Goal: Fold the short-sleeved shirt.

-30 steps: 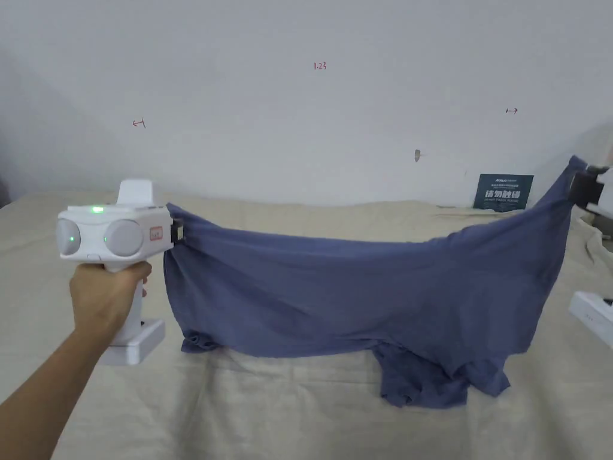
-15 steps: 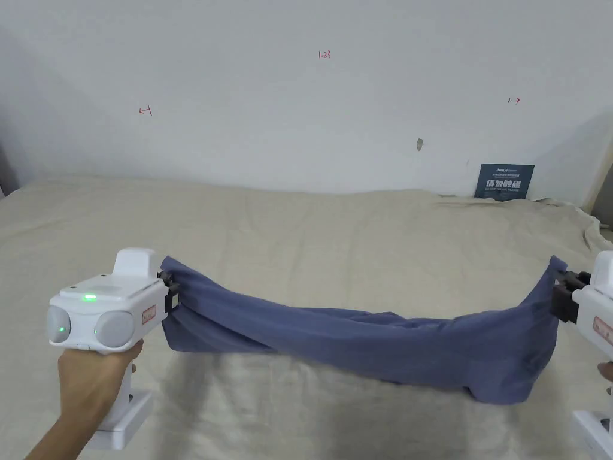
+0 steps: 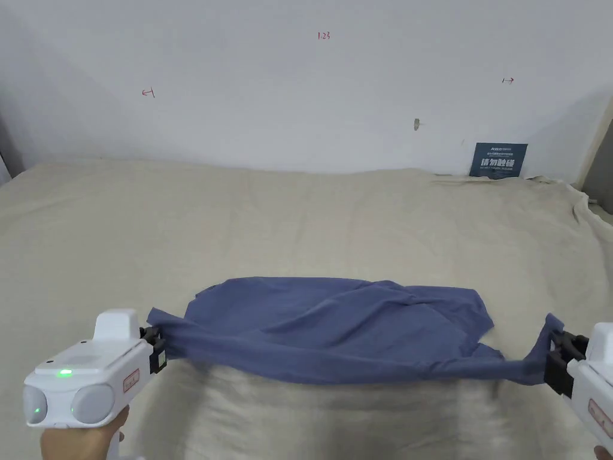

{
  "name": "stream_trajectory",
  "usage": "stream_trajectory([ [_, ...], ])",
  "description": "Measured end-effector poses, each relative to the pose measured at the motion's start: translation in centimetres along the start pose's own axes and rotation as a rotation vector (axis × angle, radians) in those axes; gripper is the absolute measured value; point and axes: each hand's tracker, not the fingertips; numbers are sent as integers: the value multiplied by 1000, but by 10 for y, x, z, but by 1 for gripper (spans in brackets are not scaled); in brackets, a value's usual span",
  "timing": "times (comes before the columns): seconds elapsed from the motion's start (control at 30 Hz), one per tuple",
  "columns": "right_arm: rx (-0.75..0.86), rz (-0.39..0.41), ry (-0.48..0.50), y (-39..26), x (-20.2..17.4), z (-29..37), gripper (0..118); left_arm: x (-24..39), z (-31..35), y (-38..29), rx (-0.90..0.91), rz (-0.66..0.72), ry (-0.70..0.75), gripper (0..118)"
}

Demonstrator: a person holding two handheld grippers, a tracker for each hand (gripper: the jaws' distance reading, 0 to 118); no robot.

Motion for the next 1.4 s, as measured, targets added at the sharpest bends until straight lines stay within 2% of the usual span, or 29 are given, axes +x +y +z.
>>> stream_trajectory([
  [0.3,-87,15,-2,-61,11,56,1,-9,42,-58,-72,-23,-15,0],
  [0.6,-177,19,44,-97,15,111,1,-30,63,-109,-170,-40,3,0],
  [0.7,-222,-9,49,-114,18,112,1,-33,66,-122,-198,-35,11,0],
  [0.83,-282,-4,47,-136,19,103,1,-35,64,-137,-229,-31,19,0],
  [1.07,-439,-23,25,-176,21,56,1,-28,54,-152,-284,-30,40,0],
  [1.1,-471,-24,13,-181,22,49,1,-28,52,-154,-294,-20,41,2],
  [1.2,-520,-54,13,-192,24,37,2,-25,53,-157,-312,-2,43,22],
  [1.27,-538,-59,18,-194,25,34,5,-23,56,-156,-313,-5,48,47],
  [1.3,-532,-62,17,-201,30,31,14,-21,58,-155,-311,-9,48,63],
  [1.33,-527,-64,15,-200,31,31,39,-19,60,-153,-312,-13,49,79],
  [1.4,-505,-74,20,-192,32,35,58,-16,63,-147,-303,-15,47,86],
])
